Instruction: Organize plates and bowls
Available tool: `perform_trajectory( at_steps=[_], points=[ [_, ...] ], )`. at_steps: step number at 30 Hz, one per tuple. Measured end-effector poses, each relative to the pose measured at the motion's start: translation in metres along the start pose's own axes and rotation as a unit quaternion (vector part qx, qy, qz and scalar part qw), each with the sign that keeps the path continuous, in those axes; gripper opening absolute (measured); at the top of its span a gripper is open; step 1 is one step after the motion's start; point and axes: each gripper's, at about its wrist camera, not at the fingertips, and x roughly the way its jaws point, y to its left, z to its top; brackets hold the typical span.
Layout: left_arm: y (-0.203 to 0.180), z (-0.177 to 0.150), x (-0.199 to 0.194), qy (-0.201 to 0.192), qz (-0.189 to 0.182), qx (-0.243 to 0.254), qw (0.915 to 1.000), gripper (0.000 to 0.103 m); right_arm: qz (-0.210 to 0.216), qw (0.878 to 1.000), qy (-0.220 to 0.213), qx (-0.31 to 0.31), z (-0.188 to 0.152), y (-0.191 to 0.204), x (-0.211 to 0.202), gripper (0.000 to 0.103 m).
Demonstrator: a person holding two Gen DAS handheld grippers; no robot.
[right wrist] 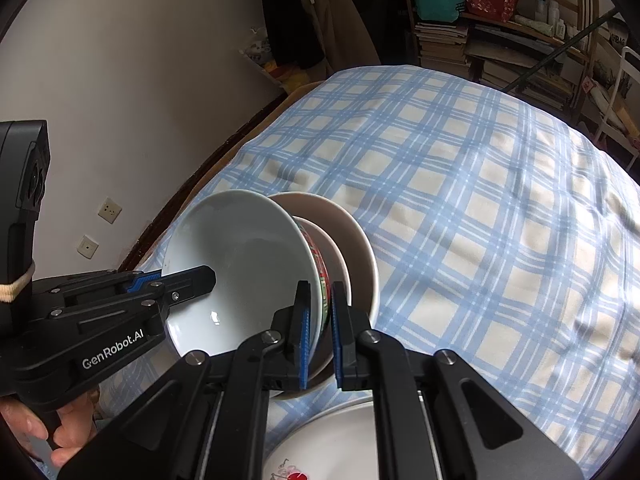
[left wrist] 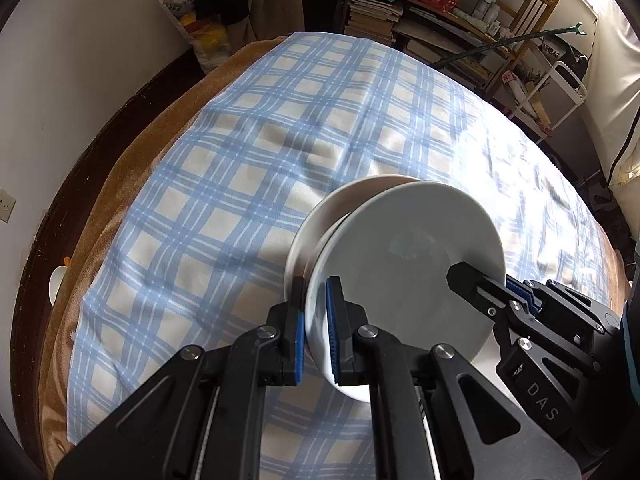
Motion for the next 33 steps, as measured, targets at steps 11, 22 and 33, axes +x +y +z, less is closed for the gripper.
perform_trajectory(
  at_steps=[11, 22, 33],
  points=[
    [-0.002, 0.002, 0.009, 0.008, 0.009, 0.011, 0.9999, 0.010, -0.018, 1.000, -0.005, -0.012, 0.002, 0.002, 0.002, 0.012],
    [-0.005, 0.002, 0.007, 0.017, 0.014, 0.022, 0.9995, 0.012, -0.005, 1.000, 0.004, -0.009, 0.004, -0.001, 0.001, 0.014],
    [0.002, 0.000, -0.010, 0.007, 0.018, 0.019, 0.9996, 0.018, 0.016, 0.999, 0.014, -0.045, 0.008, 0.001, -0.008, 0.026]
  ],
)
